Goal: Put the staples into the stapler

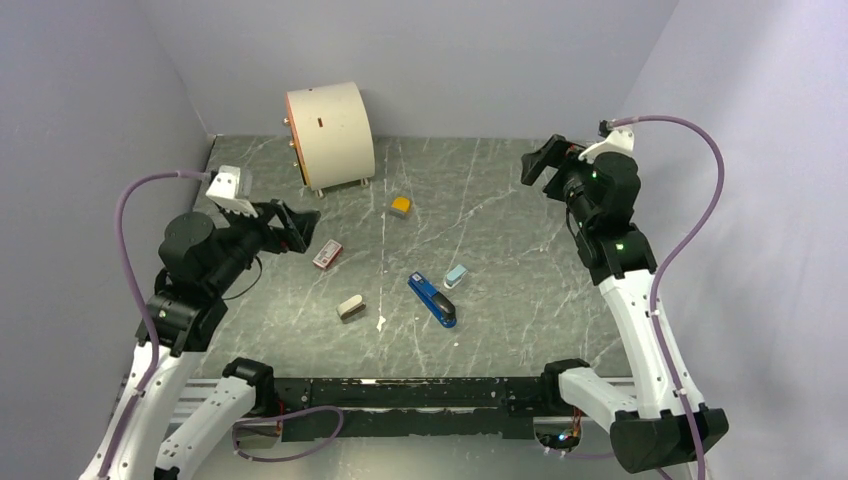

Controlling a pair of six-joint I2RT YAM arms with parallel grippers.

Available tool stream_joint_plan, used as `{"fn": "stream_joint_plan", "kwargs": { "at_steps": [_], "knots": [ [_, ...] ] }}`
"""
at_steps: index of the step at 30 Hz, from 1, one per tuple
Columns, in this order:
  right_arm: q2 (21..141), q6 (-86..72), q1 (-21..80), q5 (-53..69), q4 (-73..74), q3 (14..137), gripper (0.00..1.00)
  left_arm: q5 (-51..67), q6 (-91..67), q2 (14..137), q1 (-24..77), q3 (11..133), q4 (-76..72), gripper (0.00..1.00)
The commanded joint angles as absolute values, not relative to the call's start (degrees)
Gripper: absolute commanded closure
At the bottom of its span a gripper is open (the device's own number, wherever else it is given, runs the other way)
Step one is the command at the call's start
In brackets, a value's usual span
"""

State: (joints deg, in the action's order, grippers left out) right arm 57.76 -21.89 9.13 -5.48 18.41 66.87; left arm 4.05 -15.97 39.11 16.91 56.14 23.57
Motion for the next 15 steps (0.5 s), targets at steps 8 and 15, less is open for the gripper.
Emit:
{"fn": "stream_joint_plan", "kwargs": {
  "at_steps": [8, 15],
  "knots": [
    [69.9, -24.4, 15.4, 12.6, 11.1, 68.3, 0.23, 9.1, -32.1, 40.3, 17.4, 45.2, 24.0, 0.03],
    [89.5, -23.2, 29.4, 6.6, 8.3, 77.1, 0.20, -3.3, -41.6, 45.1, 17.5, 39.3, 28.9, 0.14]
  ]
}}
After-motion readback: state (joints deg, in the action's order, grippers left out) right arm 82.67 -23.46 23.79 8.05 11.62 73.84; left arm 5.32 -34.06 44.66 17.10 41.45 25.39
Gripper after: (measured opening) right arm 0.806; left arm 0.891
